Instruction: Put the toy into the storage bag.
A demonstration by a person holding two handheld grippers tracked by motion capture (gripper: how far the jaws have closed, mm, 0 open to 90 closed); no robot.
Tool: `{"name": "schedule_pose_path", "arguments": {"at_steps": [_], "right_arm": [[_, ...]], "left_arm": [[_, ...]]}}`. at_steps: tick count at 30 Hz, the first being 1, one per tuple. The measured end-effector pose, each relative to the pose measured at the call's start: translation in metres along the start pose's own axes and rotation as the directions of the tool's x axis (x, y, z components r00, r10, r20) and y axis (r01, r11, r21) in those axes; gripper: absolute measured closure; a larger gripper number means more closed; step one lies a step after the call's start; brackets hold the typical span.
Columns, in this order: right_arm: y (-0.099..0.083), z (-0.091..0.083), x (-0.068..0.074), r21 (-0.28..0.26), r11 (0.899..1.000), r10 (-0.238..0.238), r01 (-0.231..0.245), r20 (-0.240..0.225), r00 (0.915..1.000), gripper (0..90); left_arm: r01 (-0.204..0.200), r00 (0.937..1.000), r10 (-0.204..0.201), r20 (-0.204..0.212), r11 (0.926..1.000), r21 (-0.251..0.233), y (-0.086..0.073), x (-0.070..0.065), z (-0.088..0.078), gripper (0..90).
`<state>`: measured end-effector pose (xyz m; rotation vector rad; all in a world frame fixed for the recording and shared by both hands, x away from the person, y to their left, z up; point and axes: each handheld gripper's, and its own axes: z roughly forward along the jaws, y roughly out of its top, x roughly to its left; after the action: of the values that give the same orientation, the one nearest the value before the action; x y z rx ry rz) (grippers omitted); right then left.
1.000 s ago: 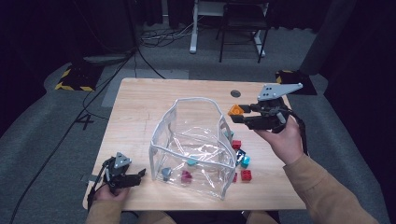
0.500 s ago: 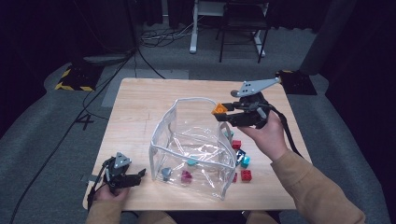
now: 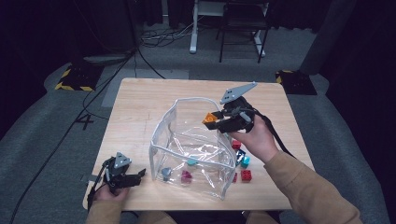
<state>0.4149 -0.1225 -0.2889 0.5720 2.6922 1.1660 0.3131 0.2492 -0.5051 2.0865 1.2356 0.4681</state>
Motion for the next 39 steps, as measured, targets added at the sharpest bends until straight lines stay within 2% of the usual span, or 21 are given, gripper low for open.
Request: {"name": "schedule_pose_path", "arguments": {"at_steps": [13, 16, 19, 30, 34, 39], "right_arm": [[-0.008, 0.018, 0.015, 0.121, 0.992, -0.037, 0.041, -0.033, 0.9988, 58.4], [-0.008, 0.019, 0.016, 0.128, 0.991, -0.038, 0.044, -0.046, 0.9982, 53.8], [-0.009, 0.018, 0.018, 0.112, 0.992, -0.047, 0.051, -0.034, 0.9983, 45.8], [-0.011, -0.01, 0.016, 0.001, 0.999, -0.045, 0.044, 0.002, 0.999, 45.2], [-0.013, -0.024, 0.014, -0.044, 0.998, -0.04, 0.041, 0.038, 0.9985, 45.4], [-0.019, -0.039, 0.005, -0.073, 0.997, -0.017, 0.023, 0.086, 0.9962, 45.4]], "left_arm": [[-0.001, 1.0, 0.001, 0.001, 1.0, 0.004, 0.0, 0.0, 0.0, 21.1], [-0.001, 1.0, 0.001, 0.001, 1.0, 0.003, 0.0, 0.0, 0.0, 21.1], [-0.001, 1.0, 0.001, 0.001, 1.0, 0.004, 0.0, 0.0, 0.0, 21.0], [-0.002, 1.0, 0.002, 0.001, 1.0, 0.004, 0.0, 0.0, 0.0, 21.0], [-0.002, 1.0, 0.002, 0.001, 1.0, 0.004, 0.0, 0.0, 0.0, 21.1], [-0.002, 1.0, 0.002, 0.004, 1.0, 0.009, 0.0, 0.0, -0.001, 21.0]]}}
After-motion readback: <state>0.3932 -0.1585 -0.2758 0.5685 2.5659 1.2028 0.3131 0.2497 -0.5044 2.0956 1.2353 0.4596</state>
